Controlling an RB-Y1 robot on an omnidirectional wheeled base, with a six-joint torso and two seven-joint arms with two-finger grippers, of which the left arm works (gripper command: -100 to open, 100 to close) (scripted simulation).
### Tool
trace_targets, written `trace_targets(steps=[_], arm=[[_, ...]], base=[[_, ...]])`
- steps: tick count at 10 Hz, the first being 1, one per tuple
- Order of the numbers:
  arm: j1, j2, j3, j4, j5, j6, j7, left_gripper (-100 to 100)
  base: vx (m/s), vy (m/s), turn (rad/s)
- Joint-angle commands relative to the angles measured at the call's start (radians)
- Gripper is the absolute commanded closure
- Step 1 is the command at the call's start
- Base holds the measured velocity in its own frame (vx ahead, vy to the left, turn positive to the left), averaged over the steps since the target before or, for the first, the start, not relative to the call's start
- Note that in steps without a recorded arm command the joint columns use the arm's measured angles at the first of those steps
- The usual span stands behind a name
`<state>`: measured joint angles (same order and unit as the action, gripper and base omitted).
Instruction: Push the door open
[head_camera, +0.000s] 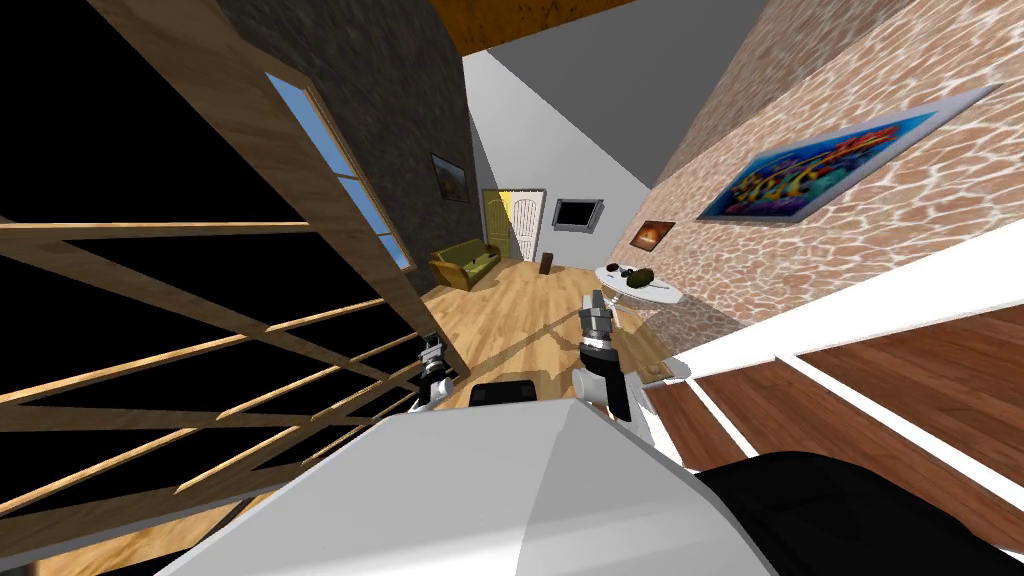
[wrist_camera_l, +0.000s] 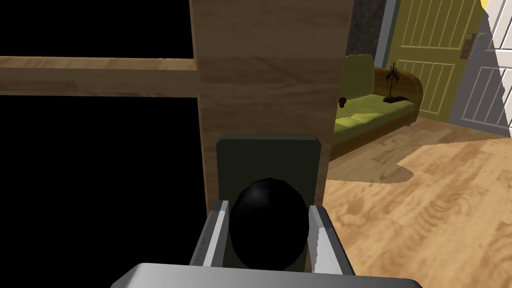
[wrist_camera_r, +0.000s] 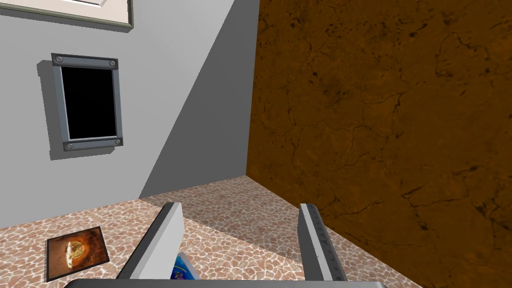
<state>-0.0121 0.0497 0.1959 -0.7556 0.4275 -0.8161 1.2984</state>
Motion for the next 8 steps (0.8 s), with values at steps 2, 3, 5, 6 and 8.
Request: trace_targets(steps=[2,3,5,6,8], arm=[[0.006,0.007,0.04,-0.014,0.022,-0.009,-0.007,100],[0.007,0.006,0.051,-0.014,0.028,-0.01,-0.009,100],[0.008,-0.001,0.073,-0.013,0.041,-0.012,-0.013,100],[0.01,-0.003,0.065,-0.011,0.037,-0.007,-0.014,100],[0.01,0.013,0.093,-0.009,0.053,-0.013,-0.019,100]], base=[[0.234,-0.014,0.069],[0.224,-0.025,0.086],[0.226,-0.016,0.084],[0.087,0.008,0.028],[0.177,0.016,0.046]])
